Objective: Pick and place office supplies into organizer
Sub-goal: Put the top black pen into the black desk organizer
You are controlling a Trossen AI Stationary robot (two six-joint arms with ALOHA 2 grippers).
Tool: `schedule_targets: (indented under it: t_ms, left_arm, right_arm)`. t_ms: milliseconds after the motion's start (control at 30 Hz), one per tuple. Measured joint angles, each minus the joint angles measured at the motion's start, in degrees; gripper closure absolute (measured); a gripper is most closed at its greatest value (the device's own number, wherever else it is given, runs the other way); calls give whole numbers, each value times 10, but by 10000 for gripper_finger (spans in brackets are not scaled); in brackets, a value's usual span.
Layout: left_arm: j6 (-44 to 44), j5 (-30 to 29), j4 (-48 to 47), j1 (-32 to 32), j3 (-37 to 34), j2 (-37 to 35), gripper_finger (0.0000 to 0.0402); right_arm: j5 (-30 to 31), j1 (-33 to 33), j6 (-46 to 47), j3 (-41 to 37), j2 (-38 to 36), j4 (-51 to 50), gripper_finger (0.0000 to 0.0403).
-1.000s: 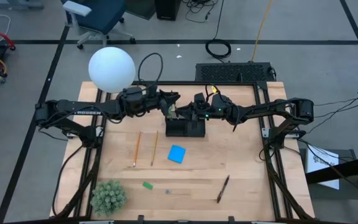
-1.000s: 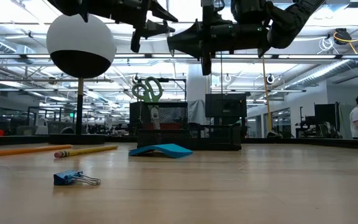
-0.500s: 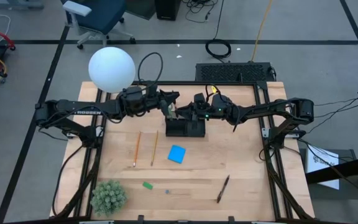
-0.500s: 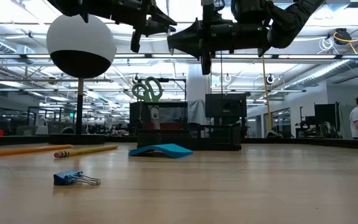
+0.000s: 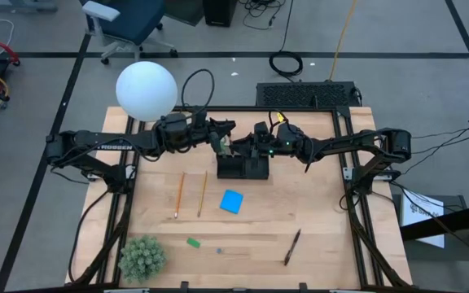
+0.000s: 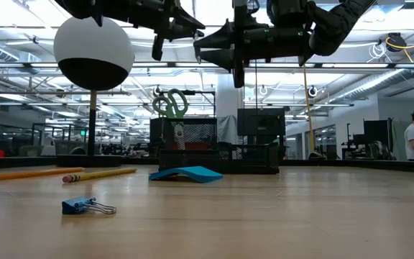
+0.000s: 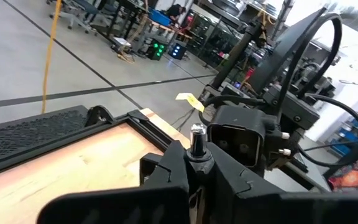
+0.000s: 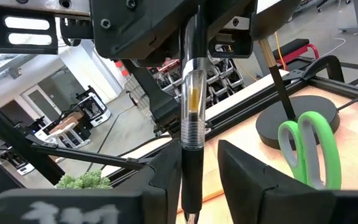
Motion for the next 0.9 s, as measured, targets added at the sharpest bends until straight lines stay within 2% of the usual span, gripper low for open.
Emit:
schedule_targets:
  t_ms: [367,533,733,900]
  left_arm:
    - [0,11,0,0,0,-1,390]
    - [0,27,-21,7,0,-11,390]
    - [19,38,-65,7,0,-26,390]
    - [64,23,-77,7,1,-32,390]
  right_arm:
    - [-4,-9,28,0,0,-5,229]
    - [-60,-35,66,0,0,-5,207]
    - [-145,-58,99,0,-4,-5,203]
    - [-169,-60,100,0,-23,1,208]
